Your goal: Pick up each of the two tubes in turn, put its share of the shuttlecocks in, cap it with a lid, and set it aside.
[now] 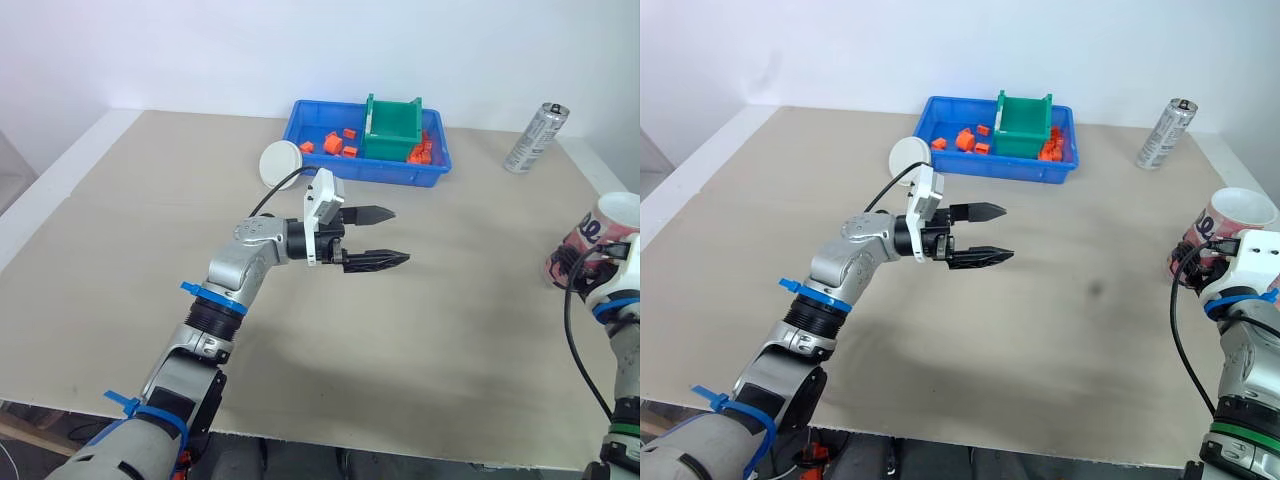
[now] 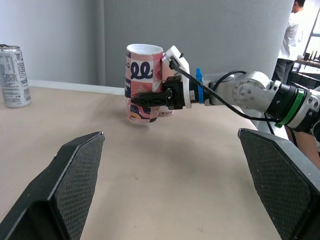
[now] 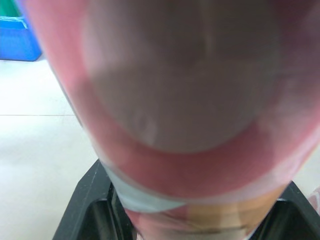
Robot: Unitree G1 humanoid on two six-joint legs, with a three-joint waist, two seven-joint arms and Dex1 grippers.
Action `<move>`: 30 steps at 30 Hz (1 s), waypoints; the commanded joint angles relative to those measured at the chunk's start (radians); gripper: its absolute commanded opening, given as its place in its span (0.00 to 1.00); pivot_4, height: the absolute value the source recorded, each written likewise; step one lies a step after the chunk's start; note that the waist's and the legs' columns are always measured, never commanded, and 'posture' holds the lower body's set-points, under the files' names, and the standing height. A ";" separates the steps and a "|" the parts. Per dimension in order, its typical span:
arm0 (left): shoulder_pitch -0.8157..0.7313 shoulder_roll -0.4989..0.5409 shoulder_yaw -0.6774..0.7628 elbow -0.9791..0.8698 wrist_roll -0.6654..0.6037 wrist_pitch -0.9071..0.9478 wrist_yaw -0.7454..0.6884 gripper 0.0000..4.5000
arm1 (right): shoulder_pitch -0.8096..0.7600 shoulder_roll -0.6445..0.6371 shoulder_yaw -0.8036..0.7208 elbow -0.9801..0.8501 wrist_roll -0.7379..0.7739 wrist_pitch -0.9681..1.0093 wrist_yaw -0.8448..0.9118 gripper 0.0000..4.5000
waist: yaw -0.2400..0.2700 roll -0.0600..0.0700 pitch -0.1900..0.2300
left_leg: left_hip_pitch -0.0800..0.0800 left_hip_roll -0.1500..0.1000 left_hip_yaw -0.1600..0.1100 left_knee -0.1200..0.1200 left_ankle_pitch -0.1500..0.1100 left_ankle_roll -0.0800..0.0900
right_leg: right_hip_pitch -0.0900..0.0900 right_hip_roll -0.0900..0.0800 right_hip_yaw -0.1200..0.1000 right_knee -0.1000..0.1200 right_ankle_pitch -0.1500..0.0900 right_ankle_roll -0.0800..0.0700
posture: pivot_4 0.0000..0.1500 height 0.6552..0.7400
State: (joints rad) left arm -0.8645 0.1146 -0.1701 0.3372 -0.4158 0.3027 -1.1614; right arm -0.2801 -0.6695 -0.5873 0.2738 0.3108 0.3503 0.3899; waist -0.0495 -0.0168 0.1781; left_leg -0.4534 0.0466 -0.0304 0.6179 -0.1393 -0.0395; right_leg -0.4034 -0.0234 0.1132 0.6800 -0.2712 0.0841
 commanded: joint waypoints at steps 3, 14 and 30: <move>-0.020 -0.001 0.002 -0.008 0.012 -0.019 -0.008 1.00 | -0.023 0.006 -0.020 -0.002 0.060 0.016 0.005 0.88 | 0.000 0.000 0.000 | 0.000 0.000 0.000 0.000 0.000 0.000 | 0.000 0.000 0.000 0.000 0.000 0.000 | 1.00 0.85; -0.017 0.003 0.005 -0.010 0.026 -0.024 -0.014 1.00 | 0.010 -0.039 0.008 0.020 0.072 0.089 0.057 0.99 | 0.001 0.000 0.000 | 0.000 0.000 0.000 0.000 0.000 0.000 | 0.000 0.000 0.000 0.000 0.000 0.000 | 1.00 0.85; 0.198 0.260 0.122 -0.172 -0.039 0.161 0.001 1.00 | 0.456 -0.134 -0.053 -0.551 0.330 0.332 0.389 0.99 | -0.011 0.002 -0.001 | 0.002 0.002 -0.001 -0.003 0.000 0.000 | 0.000 0.002 0.000 0.001 -0.002 -0.002 | 1.00 0.85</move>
State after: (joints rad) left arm -0.6894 0.3470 -0.0938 0.2323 -0.4285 0.4386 -1.1762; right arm 0.1631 -0.7966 -0.6231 -0.1503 0.5672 0.6615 0.7261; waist -0.0603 -0.0145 0.1771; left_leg -0.4507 0.0487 -0.0313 0.6149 -0.1396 -0.0392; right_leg -0.4035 -0.0215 0.1131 0.6809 -0.2735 0.0815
